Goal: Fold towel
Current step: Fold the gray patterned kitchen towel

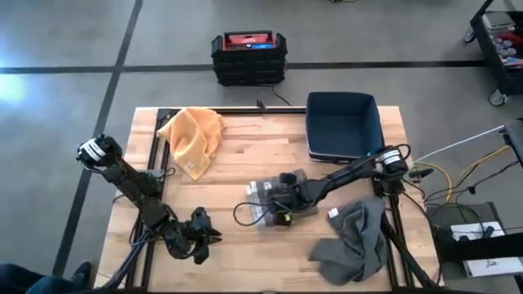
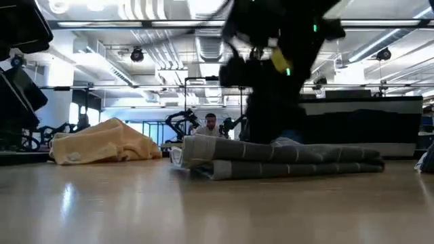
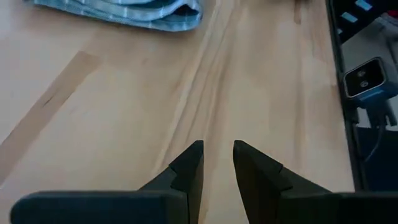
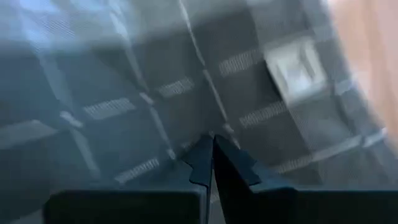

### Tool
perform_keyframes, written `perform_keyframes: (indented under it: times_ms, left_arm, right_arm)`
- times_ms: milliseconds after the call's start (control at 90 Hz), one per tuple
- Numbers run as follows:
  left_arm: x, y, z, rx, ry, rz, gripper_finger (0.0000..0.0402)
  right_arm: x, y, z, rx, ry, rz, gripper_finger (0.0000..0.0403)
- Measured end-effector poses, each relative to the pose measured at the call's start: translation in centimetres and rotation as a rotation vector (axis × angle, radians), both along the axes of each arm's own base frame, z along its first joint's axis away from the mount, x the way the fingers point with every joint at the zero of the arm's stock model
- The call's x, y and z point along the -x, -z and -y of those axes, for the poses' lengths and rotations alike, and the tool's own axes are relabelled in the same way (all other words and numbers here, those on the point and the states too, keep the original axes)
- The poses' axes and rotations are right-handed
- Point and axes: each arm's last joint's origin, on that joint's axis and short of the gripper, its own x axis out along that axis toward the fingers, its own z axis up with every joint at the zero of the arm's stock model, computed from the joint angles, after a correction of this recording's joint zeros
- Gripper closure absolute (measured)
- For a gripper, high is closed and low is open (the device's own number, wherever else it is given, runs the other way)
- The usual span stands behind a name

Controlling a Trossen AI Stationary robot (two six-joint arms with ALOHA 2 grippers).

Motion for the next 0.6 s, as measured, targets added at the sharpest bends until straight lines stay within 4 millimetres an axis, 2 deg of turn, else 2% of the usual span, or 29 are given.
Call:
perform_keyframes:
  times_ms: [200,378,478,600]
  left_arm:
    - [0.0,0.0,0.0,-0.004,0.003,0.0,0.0328]
    - [0.0,0.0,0.0,-0.009,0.007,-0.002,0.0328]
    - [0.0,-0.3,-0.2,-0.013,0.011,0.007,0.0328]
    - [-0.4,-2.2,-1.1,-0.024,-0.008,0.016,0.0328]
  right_arm:
    - [4.0,0.6,0.8,0.013,0.128,-0.095,0.0403]
    - [6.5,-0.3,1.3,0.003,0.194,-0.088,0.0403]
    - [6.8,-1.7,1.4,-0.005,0.194,-0.058,0.0403]
    - [5.9,-5.4,1.3,-0.006,0.208,0.112,0.0403]
